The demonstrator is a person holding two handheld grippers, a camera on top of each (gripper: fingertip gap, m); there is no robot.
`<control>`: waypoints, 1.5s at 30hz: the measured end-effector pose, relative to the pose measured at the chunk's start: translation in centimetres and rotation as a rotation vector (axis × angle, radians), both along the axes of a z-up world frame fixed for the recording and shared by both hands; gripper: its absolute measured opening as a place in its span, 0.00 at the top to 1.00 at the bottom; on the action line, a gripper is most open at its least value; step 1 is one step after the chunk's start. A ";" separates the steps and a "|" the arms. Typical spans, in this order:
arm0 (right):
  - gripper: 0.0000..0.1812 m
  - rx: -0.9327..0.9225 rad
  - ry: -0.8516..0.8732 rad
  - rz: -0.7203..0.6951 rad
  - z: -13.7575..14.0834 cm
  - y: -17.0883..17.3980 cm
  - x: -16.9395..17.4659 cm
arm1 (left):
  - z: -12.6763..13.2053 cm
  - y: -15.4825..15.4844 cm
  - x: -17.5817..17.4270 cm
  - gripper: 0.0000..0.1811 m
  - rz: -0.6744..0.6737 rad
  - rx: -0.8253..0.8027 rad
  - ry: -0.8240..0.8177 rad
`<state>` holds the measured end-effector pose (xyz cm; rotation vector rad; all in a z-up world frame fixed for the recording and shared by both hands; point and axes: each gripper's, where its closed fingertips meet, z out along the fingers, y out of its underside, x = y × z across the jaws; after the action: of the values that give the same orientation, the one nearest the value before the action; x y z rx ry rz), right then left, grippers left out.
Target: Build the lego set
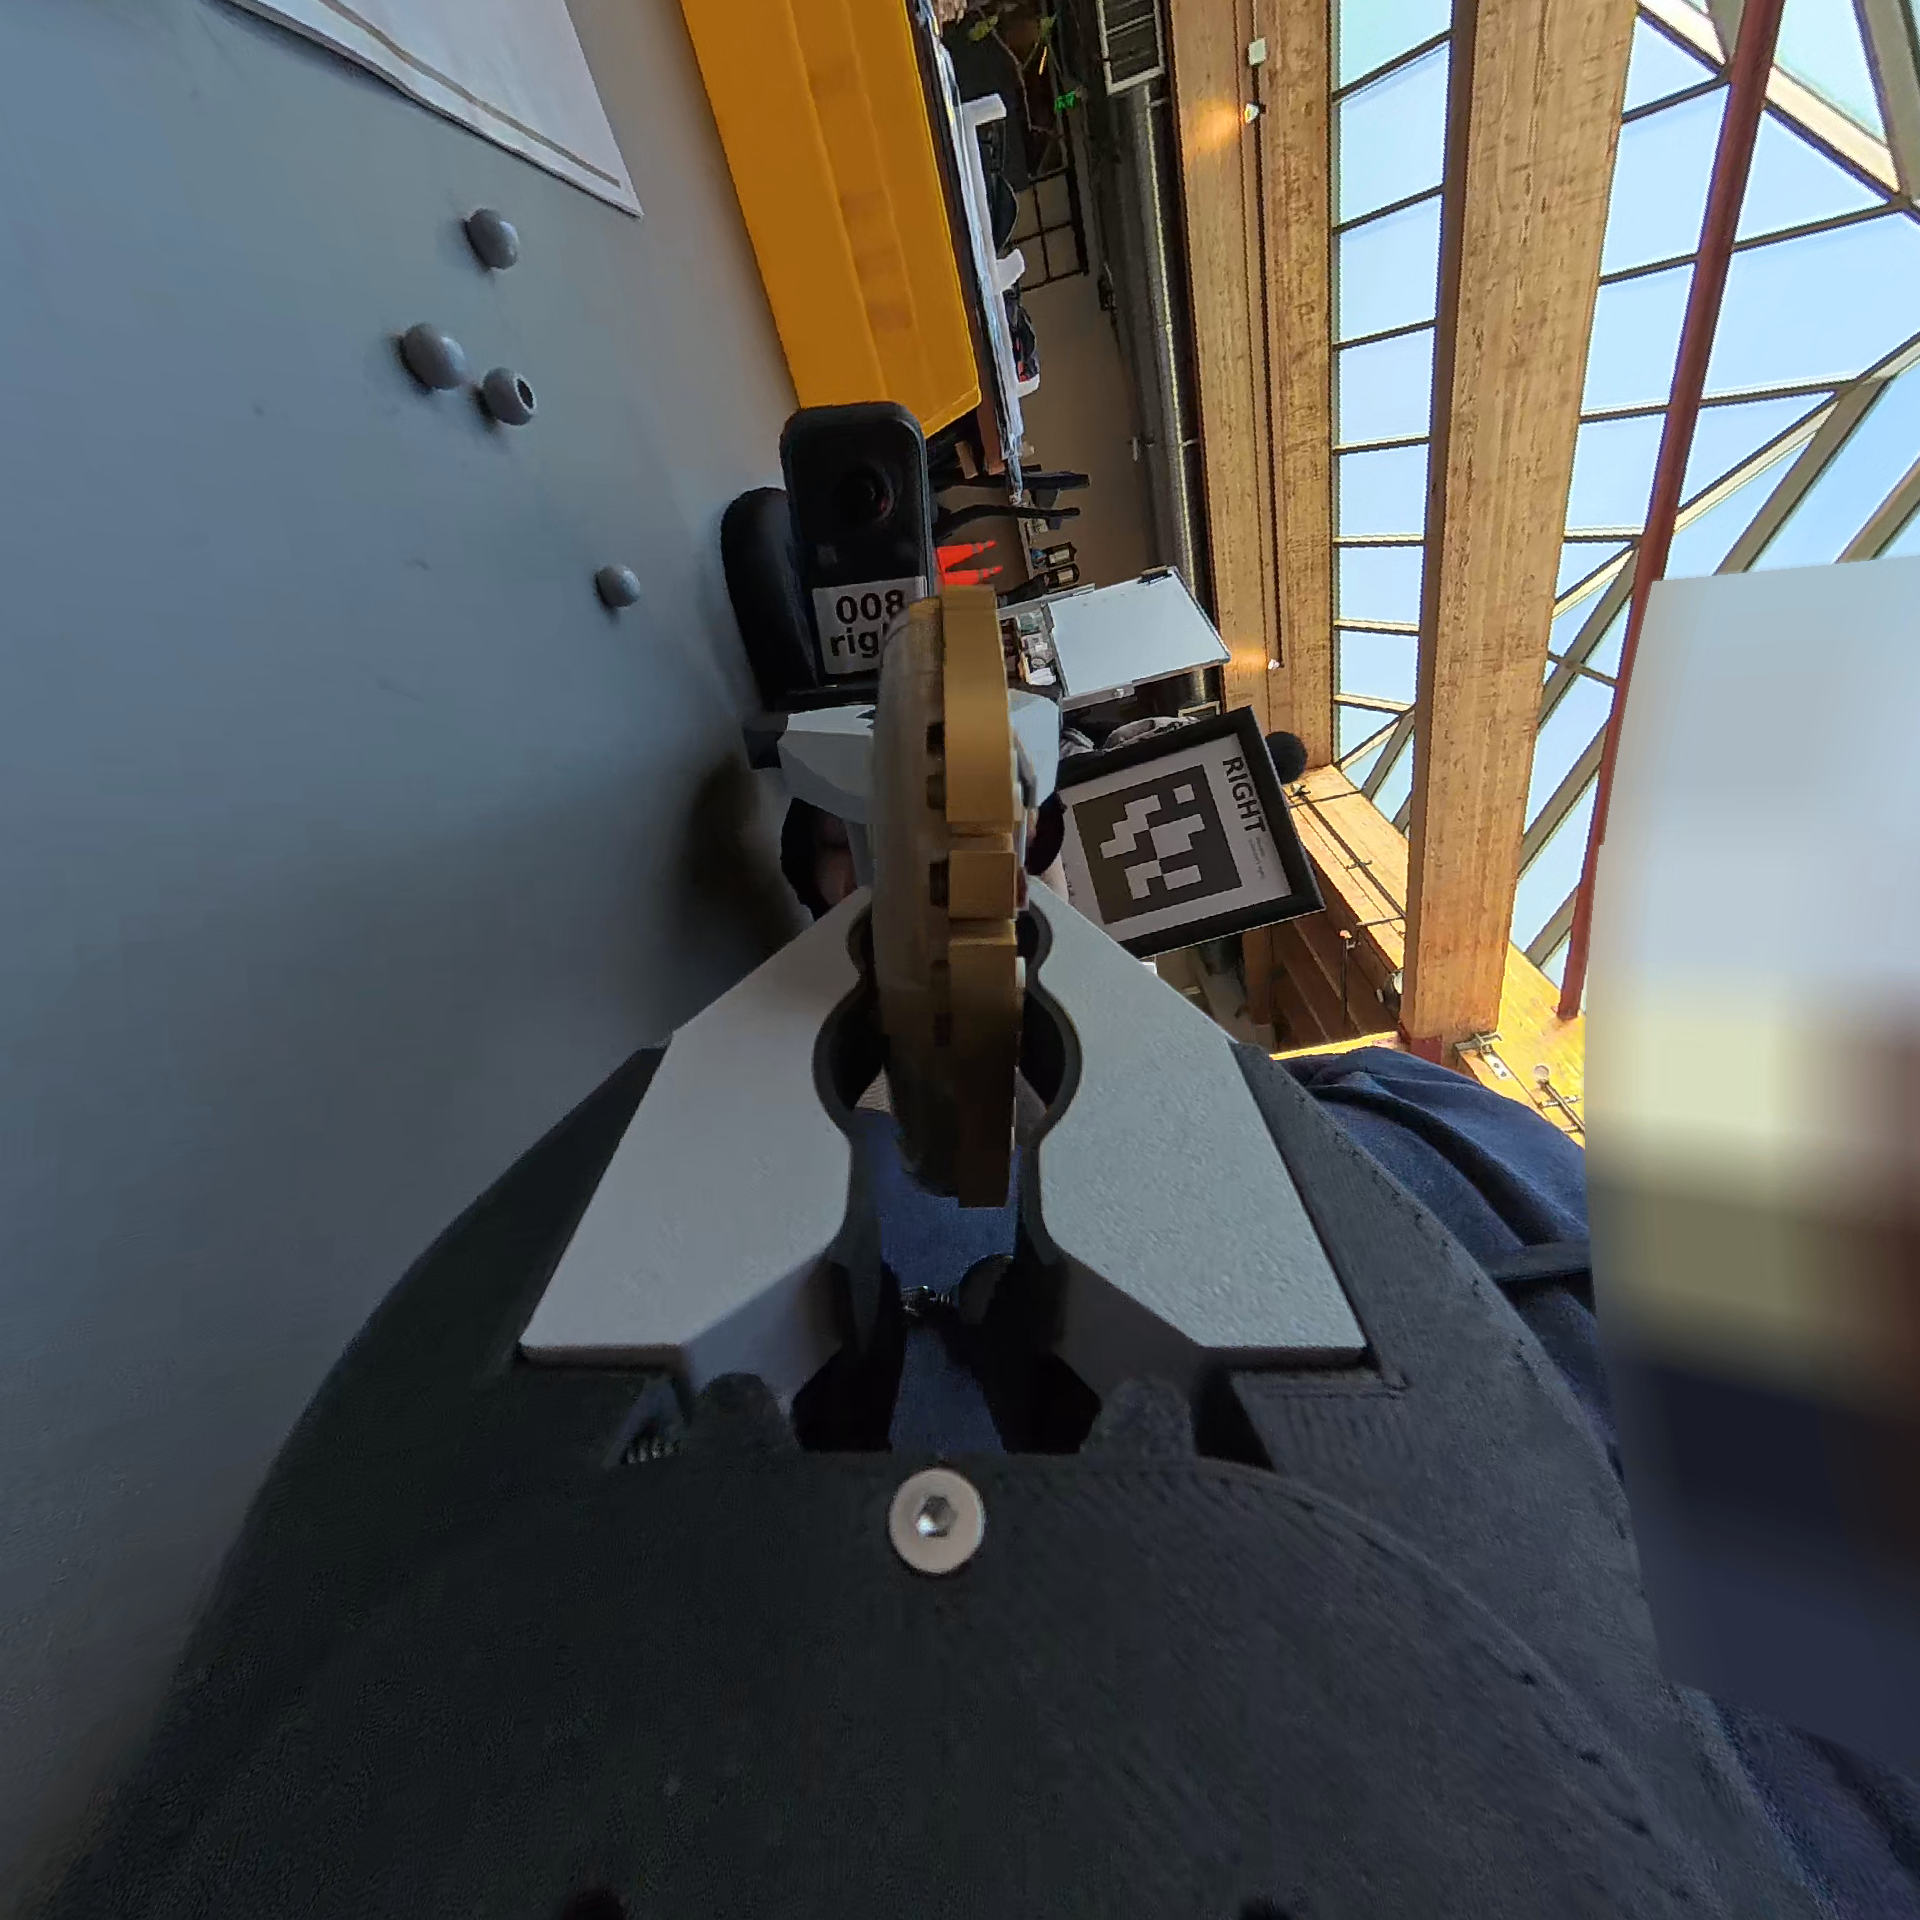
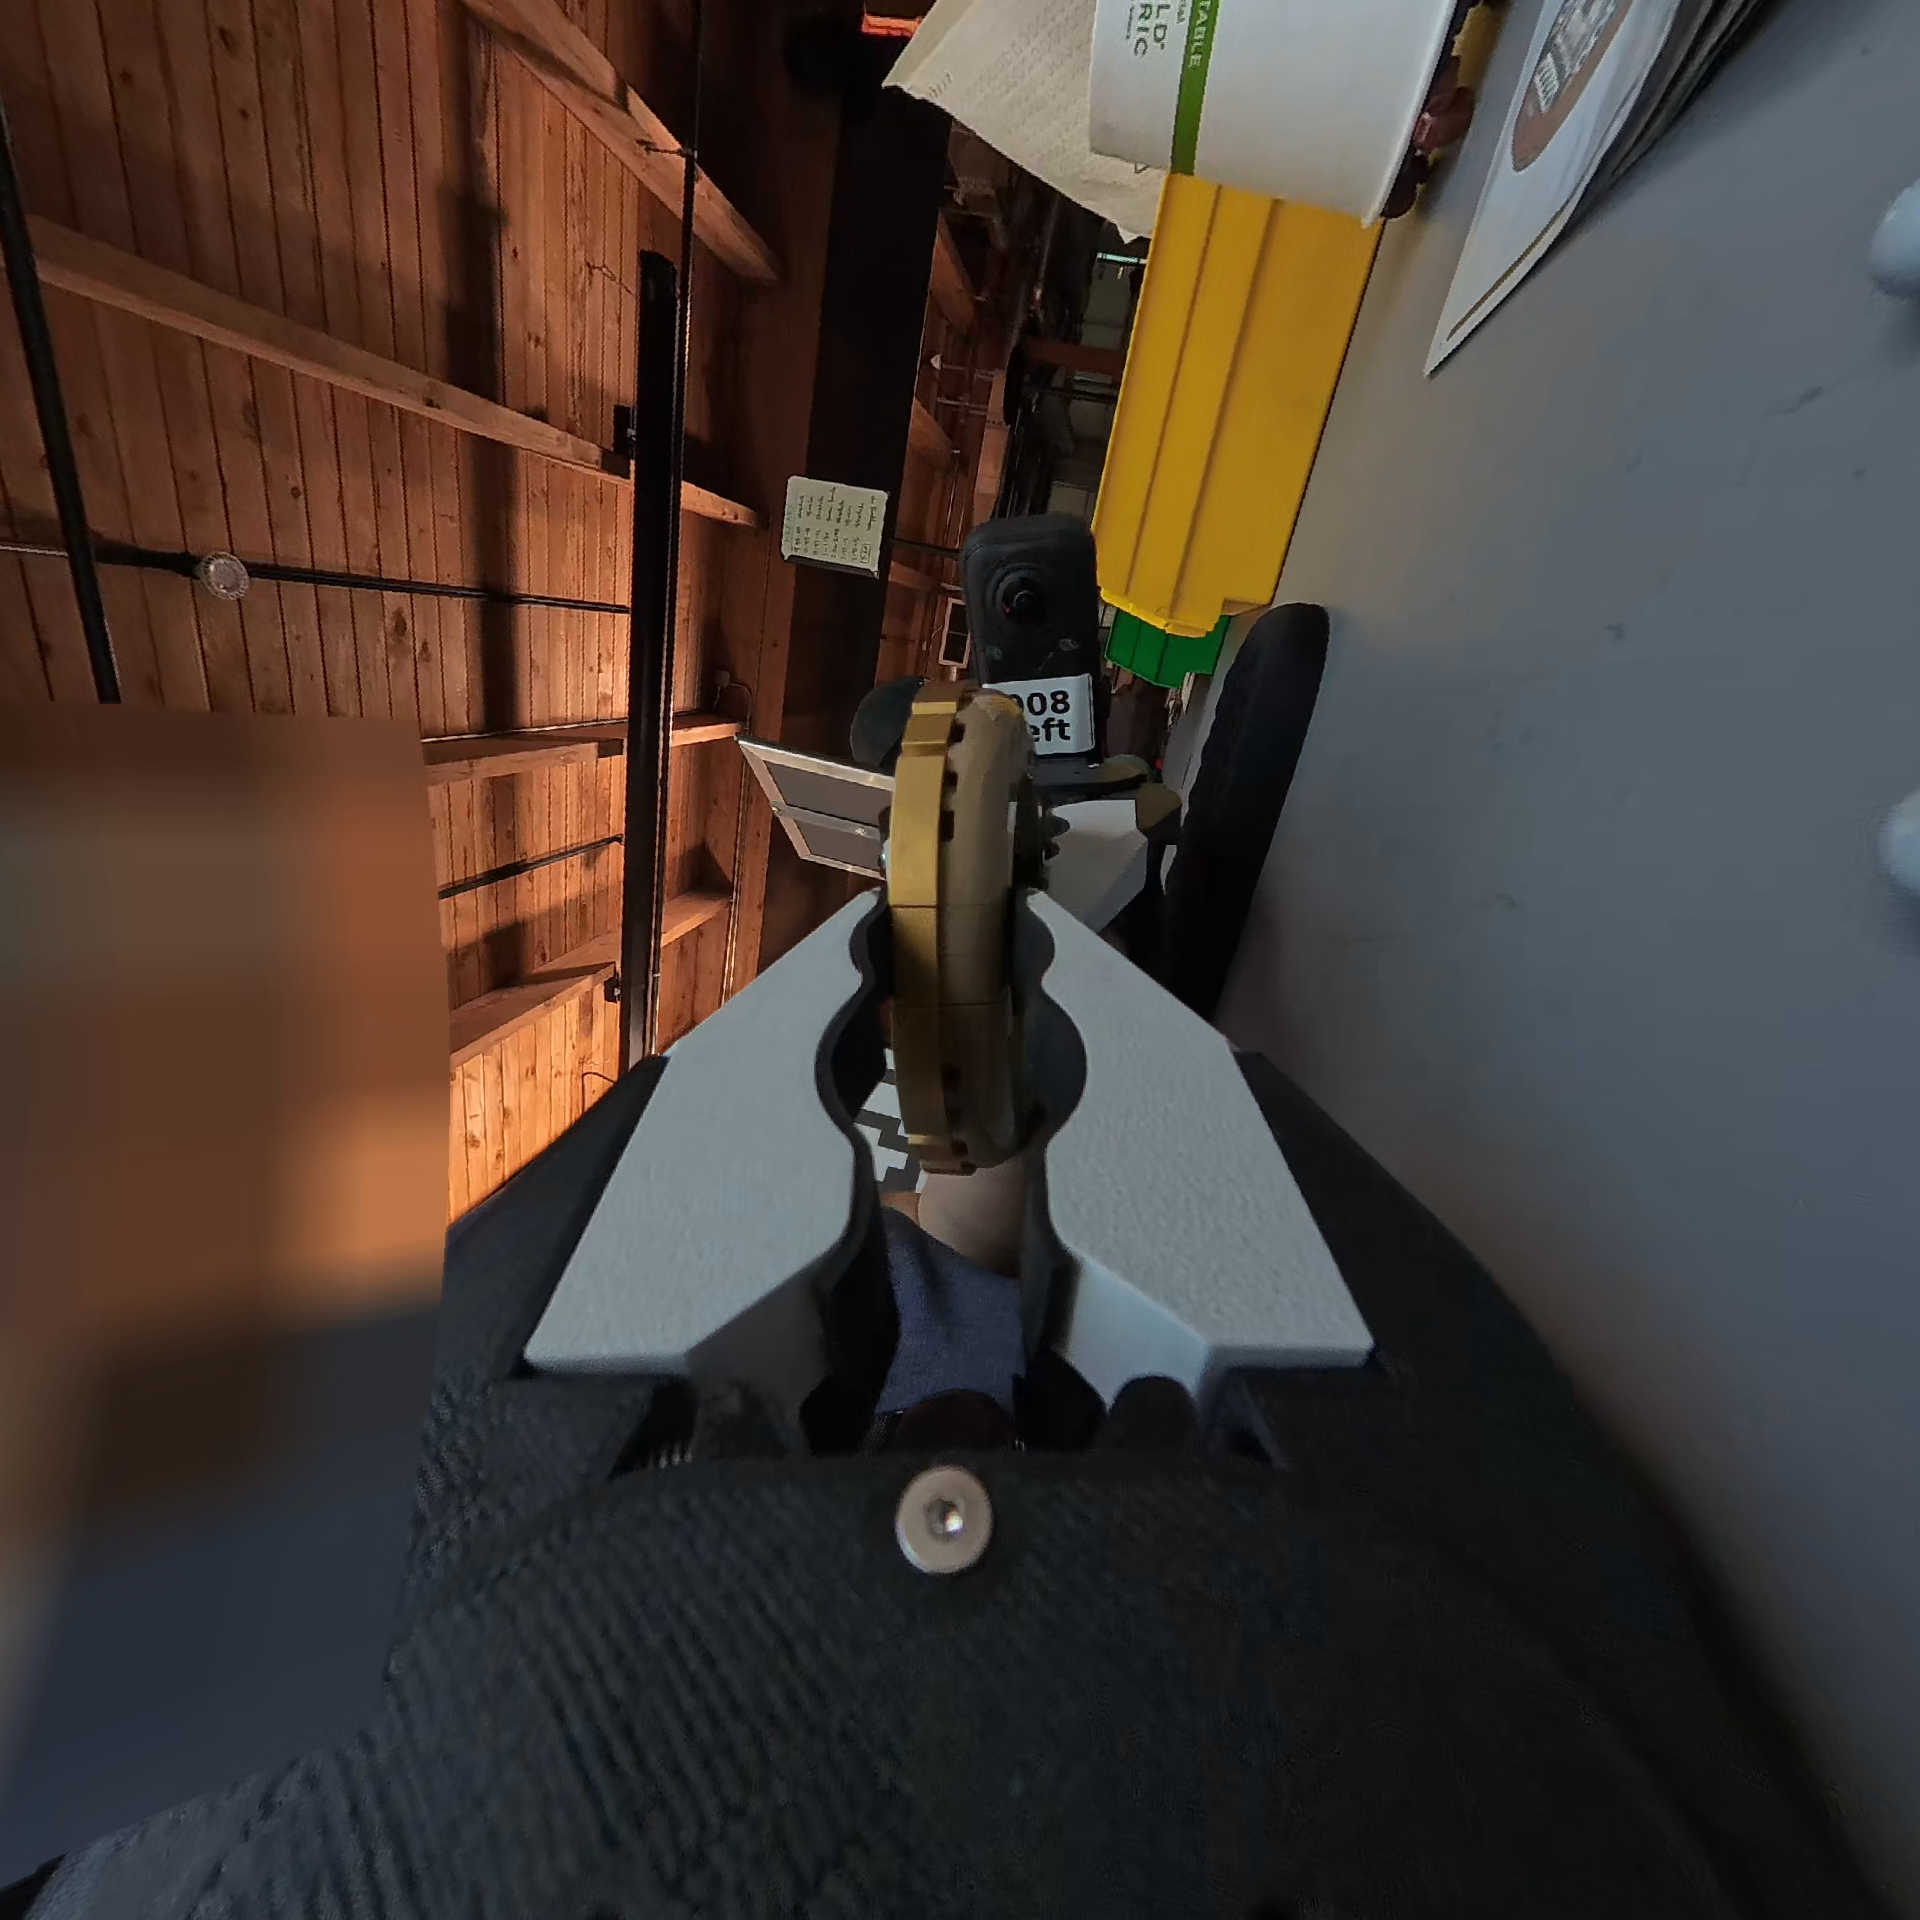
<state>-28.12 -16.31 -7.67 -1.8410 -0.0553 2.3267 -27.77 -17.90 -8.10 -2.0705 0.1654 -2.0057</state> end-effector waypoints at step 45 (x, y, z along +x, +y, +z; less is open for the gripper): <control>0.95 1.242 -1.094 0.211 -7.9 12.8 8.1 | 0.4 1.2 -3.0 0.89 0.051 -0.016 -0.005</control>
<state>-20.02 -3.53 -15.56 -1.9602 -1.4298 0.5856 -30.79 -16.74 -7.70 -2.0581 0.0948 -1.9890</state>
